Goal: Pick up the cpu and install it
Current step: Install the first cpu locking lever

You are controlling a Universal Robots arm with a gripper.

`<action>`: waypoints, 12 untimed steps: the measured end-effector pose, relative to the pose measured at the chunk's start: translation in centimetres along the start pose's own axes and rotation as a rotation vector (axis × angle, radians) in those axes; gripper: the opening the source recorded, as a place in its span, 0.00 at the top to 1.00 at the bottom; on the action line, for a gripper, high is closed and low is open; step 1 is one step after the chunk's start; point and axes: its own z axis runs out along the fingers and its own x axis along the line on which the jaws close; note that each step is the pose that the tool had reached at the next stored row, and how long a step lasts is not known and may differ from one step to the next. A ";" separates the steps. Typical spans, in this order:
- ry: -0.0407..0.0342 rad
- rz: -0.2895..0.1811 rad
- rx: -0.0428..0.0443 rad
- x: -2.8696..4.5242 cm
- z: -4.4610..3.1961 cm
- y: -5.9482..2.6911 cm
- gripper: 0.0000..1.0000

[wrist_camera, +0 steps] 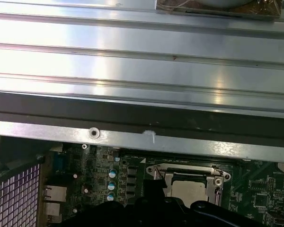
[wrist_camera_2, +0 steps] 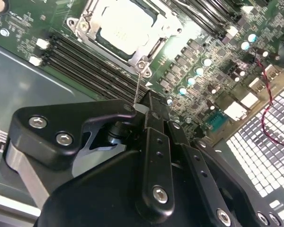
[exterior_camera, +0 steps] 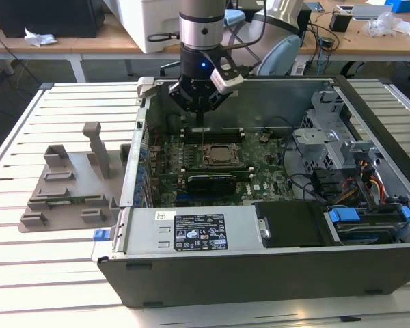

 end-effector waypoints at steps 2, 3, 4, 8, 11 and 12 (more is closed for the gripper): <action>0.0003 0.000 0.0000 -0.42 0.00 -0.03 0.89; 0.0005 0.000 0.0001 -0.56 0.00 -0.04 0.89; 0.0005 0.000 0.0000 -0.69 0.00 -0.05 0.89; 0.0017 0.000 -0.0001 -1.75 0.01 -0.13 0.89; 0.0021 0.000 -0.0002 -2.29 0.03 -0.16 0.89; 0.0021 0.000 -0.0002 -2.39 0.03 -0.17 0.89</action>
